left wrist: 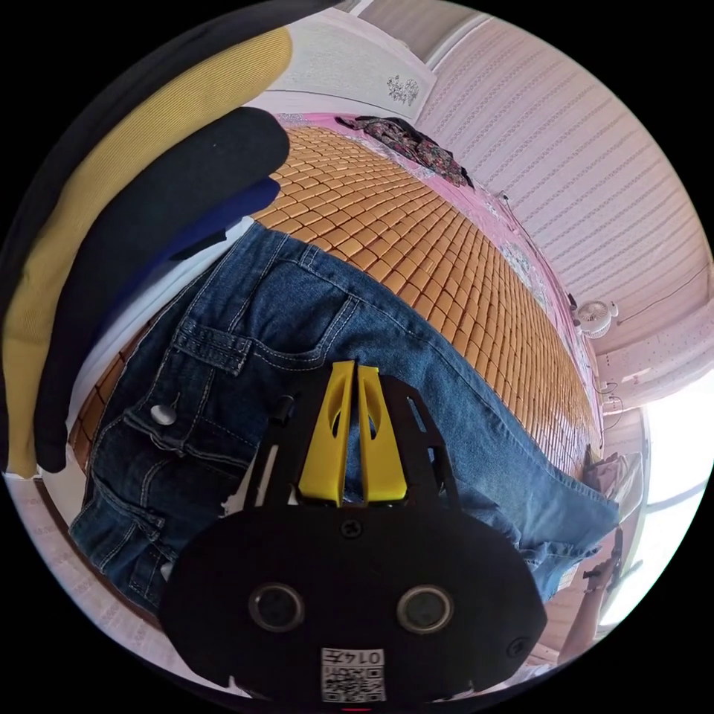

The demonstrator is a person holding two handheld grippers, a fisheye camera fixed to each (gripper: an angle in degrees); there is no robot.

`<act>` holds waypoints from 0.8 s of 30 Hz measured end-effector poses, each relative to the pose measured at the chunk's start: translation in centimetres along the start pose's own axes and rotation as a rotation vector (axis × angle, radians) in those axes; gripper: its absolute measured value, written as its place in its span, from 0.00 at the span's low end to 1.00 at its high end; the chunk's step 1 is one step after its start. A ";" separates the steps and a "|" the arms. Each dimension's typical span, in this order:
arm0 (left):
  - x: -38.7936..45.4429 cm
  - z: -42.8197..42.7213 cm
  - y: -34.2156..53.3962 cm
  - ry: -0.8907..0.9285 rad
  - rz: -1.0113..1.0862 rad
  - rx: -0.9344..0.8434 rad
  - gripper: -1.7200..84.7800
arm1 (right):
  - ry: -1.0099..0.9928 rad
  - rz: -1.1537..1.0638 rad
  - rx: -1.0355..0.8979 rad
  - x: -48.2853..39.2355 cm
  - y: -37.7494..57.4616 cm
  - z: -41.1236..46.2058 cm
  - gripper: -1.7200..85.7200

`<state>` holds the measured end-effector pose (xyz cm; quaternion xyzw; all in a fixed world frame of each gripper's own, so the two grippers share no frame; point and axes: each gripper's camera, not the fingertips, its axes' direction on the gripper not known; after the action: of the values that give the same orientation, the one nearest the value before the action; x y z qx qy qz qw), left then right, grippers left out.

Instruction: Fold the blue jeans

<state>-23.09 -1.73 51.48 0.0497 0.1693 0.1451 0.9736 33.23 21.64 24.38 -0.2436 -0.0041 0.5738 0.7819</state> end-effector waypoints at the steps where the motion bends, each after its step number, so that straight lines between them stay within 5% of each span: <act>1: -0.1 0.0 0.1 0.009 -0.010 0.000 0.01 | 0.003 0.048 -0.068 0.7 -0.3 1.2 0.09; 5: -0.6 -0.4 0.4 0.078 -0.066 -0.030 0.01 | -0.097 0.079 -0.227 2.8 0.1 2.3 0.15; 9: 0.0 -2.8 1.9 0.194 -0.026 0.042 0.01 | 0.080 0.127 -0.288 6.2 4.9 -0.6 0.16; 14: 4.9 -5.7 8.0 0.285 0.327 -0.096 0.01 | 0.200 0.430 -0.468 12.9 14.0 -3.2 0.18; 21: 10.5 -4.9 17.5 0.348 0.485 -0.260 0.01 | -0.110 0.894 -0.471 18.7 20.3 -4.4 0.08; 24: 12.3 -4.1 19.6 0.343 0.513 -0.303 0.01 | -0.162 0.761 -0.447 17.5 17.5 -6.7 0.05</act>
<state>-18.59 20.85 46.64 -0.0794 0.2889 0.4151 0.8590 25.44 38.79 6.91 -0.3450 -0.0994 0.8229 0.4404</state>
